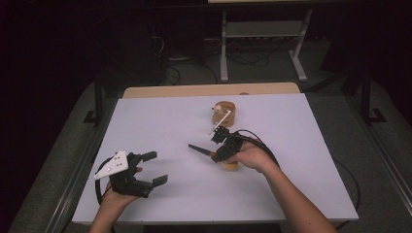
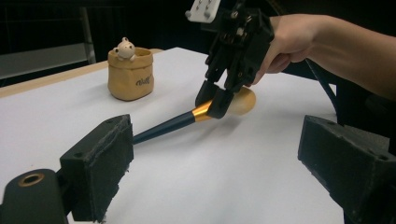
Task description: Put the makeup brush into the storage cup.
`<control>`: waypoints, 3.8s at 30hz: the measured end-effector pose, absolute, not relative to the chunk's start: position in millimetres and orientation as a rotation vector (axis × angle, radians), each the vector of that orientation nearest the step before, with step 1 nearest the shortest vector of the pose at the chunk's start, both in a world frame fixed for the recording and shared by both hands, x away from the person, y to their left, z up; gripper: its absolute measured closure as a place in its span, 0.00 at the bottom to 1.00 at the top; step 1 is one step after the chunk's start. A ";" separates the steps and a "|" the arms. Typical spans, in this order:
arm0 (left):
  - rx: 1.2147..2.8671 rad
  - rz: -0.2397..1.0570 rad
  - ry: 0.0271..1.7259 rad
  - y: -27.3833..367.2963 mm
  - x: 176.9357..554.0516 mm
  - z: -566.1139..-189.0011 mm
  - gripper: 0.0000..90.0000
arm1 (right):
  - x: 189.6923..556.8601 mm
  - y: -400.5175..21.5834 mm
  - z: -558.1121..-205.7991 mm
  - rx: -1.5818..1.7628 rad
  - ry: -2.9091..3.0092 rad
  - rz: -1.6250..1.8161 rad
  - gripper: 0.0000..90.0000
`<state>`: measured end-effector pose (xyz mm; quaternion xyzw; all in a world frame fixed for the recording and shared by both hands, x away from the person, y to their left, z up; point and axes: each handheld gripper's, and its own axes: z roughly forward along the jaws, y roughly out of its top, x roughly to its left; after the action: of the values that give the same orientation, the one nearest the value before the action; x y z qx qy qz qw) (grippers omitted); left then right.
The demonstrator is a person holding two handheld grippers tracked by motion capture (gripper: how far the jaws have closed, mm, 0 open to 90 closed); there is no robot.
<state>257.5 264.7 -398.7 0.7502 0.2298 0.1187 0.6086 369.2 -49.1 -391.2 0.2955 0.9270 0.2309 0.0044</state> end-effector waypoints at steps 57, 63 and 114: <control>2.347 -0.006 0.069 155.1 318.6 -377.4 0.28 | 313.3 -76.9 -362.1 0.532 2.994 0.921 0.69; 2.419 -0.020 0.012 143.0 321.6 -379.0 0.35 | 311.8 -74.0 -360.8 0.509 2.995 0.929 0.69; 2.562 0.005 -0.200 110.5 321.1 -382.8 0.82 | 312.8 -70.4 -362.8 0.412 3.025 0.975 0.69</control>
<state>321.1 110.5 -382.8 0.9565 -0.0747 0.0019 0.2819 312.8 -70.4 -362.8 0.1286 0.9434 0.3042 -0.0318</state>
